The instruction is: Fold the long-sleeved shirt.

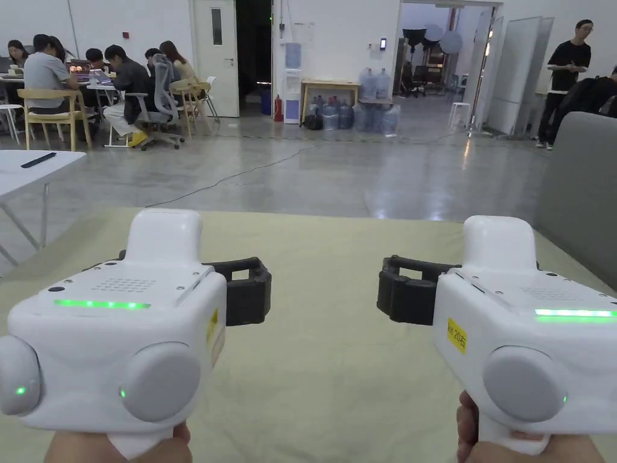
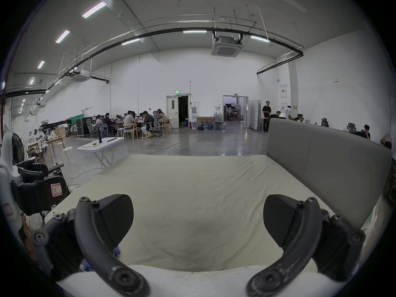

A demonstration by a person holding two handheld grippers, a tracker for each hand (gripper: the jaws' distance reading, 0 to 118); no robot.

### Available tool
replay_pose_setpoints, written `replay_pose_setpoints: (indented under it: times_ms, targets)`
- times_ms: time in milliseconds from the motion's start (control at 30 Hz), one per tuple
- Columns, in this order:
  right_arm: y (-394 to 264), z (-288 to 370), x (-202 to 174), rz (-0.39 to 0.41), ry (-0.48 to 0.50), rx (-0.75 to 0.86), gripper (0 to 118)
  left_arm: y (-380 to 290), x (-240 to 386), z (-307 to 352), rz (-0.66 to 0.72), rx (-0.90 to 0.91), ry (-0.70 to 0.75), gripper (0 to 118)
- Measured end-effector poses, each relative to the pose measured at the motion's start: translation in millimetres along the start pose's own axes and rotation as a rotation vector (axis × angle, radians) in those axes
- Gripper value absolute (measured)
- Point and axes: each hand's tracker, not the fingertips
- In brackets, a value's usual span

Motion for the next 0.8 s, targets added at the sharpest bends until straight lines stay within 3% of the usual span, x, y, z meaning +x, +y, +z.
replay_pose_setpoints:
  times_ms: [800]
  targets:
    - [0.7,-10.4,-5.0,0.008,0.017,-0.010,118,4.0,-1.0,3.5,-0.019,-0.005,0.011,108]
